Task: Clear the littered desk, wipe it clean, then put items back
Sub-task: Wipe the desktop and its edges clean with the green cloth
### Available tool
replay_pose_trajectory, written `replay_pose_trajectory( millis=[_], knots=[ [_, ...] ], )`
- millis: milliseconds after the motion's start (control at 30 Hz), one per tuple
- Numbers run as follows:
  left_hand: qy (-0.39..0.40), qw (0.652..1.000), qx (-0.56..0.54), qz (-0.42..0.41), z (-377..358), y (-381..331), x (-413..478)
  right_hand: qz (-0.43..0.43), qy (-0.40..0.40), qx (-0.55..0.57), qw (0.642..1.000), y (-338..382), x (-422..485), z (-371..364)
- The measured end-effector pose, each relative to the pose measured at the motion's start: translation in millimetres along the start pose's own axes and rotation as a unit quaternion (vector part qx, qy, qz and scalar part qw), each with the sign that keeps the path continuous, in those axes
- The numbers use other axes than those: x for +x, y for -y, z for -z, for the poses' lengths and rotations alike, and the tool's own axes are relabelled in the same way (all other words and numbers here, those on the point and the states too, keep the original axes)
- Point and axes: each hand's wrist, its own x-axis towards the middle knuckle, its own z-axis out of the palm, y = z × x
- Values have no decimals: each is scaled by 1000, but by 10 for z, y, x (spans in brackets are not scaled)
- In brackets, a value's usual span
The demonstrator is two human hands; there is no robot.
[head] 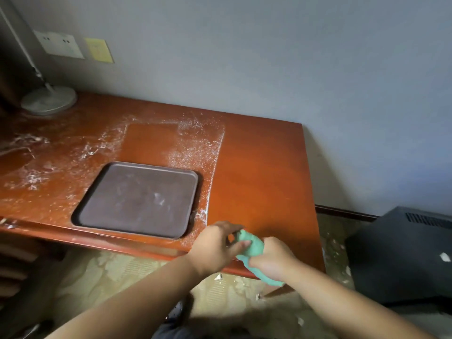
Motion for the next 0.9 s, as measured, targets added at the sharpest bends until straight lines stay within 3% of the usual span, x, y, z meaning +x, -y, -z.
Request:
replay_pose_trajectory(
  millis=[67, 133, 233, 333, 400, 567, 667, 900],
  knots=[
    [-80, 995, -32, 41, 248, 154, -25, -18, -4, 204, 979, 197, 60, -112],
    [-156, 981, -54, 99, 524, 376, -29, -41, -17, 371, 928, 478, 143, -229],
    [-216, 947, -95, 218, 974, 847, -49, -69, -48, 471, 878, 958, 290, -400],
    [-189, 922, -54, 334, 1405, 1419, -113, -87, -84, 473, 873, 1360, 448, -643],
    [-159, 919, -44, 357, 1649, 1746, -177, -99, -120, 459, 874, 1578, 550, -803],
    [-116, 943, 24, 309, 2016, 2446, -100, -127, -204, 319, 917, 1929, 818, -1090],
    [-104, 943, -12, 315, 2107, 2635, -12, -147, -256, 275, 915, 1989, 876, -1174],
    [-149, 928, -112, 322, 2080, 2804, 43, -186, -278, 248, 909, 2084, 911, -1255]
  ],
)
